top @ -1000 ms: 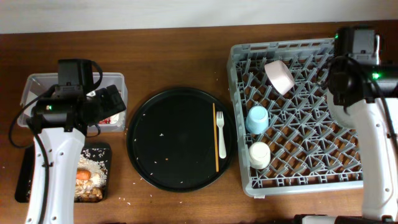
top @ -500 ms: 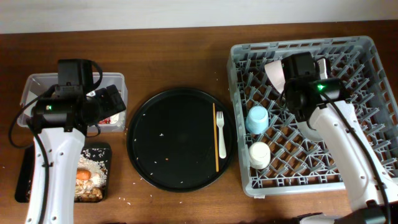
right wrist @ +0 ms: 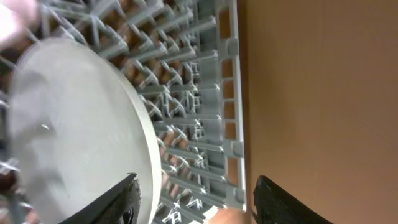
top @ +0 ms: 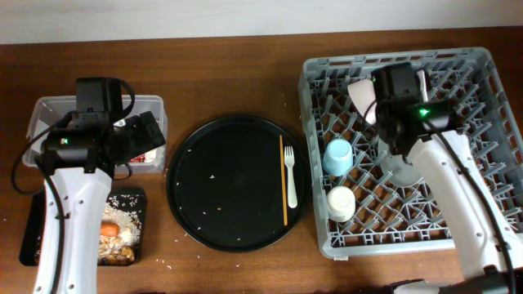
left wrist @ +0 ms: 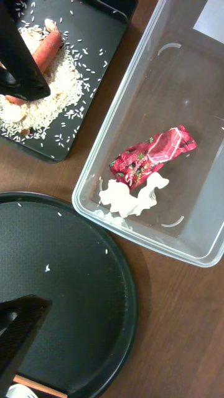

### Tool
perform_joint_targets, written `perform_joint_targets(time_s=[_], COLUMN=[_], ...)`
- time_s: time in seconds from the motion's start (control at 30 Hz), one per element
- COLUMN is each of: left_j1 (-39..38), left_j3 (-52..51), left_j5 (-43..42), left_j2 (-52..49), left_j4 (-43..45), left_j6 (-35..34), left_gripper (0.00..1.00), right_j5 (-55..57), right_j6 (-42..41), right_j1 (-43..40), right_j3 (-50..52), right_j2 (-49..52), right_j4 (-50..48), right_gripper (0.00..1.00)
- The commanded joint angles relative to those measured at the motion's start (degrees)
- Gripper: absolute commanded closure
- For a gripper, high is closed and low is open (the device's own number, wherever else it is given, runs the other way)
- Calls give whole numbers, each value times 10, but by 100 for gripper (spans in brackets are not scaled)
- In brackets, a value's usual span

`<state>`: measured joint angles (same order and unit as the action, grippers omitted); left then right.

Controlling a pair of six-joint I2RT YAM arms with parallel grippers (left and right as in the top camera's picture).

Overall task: Sort waste into correct bins and load items into the dishwasher rack
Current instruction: 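Lift the white plate and stand it upright in the rack, then grasp the wooden chopstick on the tray with right gripper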

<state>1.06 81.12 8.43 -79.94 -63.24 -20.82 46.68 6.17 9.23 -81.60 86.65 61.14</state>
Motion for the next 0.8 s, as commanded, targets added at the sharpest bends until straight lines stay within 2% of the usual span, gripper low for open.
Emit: perform_joint_targets(time_s=[0.0, 0.03, 0.07, 0.13, 0.17, 0.2, 0.27, 0.3, 0.33, 0.37, 0.4, 0.43, 0.5, 0.53, 0.67, 0.77], left_j1=[2, 2, 2, 2, 2, 2, 2, 2, 2, 2, 2, 2, 2, 2, 2, 2], left_j3=[8, 8, 8, 8, 8, 8, 8, 8, 8, 8, 8, 8, 8, 8, 8, 8], left_j5=[4, 4, 4, 4, 4, 4, 4, 4, 4, 4, 4, 4, 4, 4, 4, 4], left_j2=[7, 7, 7, 7, 7, 7, 7, 7, 7, 7, 7, 7, 7, 7, 7, 7], left_j4=[0, -1, 0, -1, 0, 0, 0, 0, 0, 0, 0, 0, 0, 0, 0, 0], left_j6=[-2, -2, -2, -2, -2, -2, -2, -2, -2, -2, -2, -2, -2, -2, -2, -2], left_gripper=[1, 1, 1, 1, 1, 1, 1, 1, 1, 1, 1, 1, 1, 1, 1, 1], right_j5=[-127, -207, -334, -506, -604, -680, -781, -769, -753, -743, -706, -618, -468, -446, -444, -443], right_j6=[-14, -43, -76, -87, -87, -87, -86, -86, -91, -131, -182, -248, -391, -414, -414, -414], right_j1=[40, 67, 104, 150, 178, 203, 238, 247, 259, 270, 282, 296, 306, 306, 300, 266], right_j3=[-81, -112, -141, -144, -143, -142, -142, -142, -141, -137, -132, -125, -109, -102, -48, -23], right_j2=[-12, -14, -14, -13, -10, -5, 13, 20, 33, 49, 66, 89, 126, 152, 235, 255], right_j4=[3, 22, 53, 69, 70, 64, 76, 85, 97, 93, 82, 80, 80, 73, 0, -49], right_gripper=[39, 39, 40, 39, 26, 1, 1, 27, 78, 88, 92, 96, 96, 96, 95, 88])
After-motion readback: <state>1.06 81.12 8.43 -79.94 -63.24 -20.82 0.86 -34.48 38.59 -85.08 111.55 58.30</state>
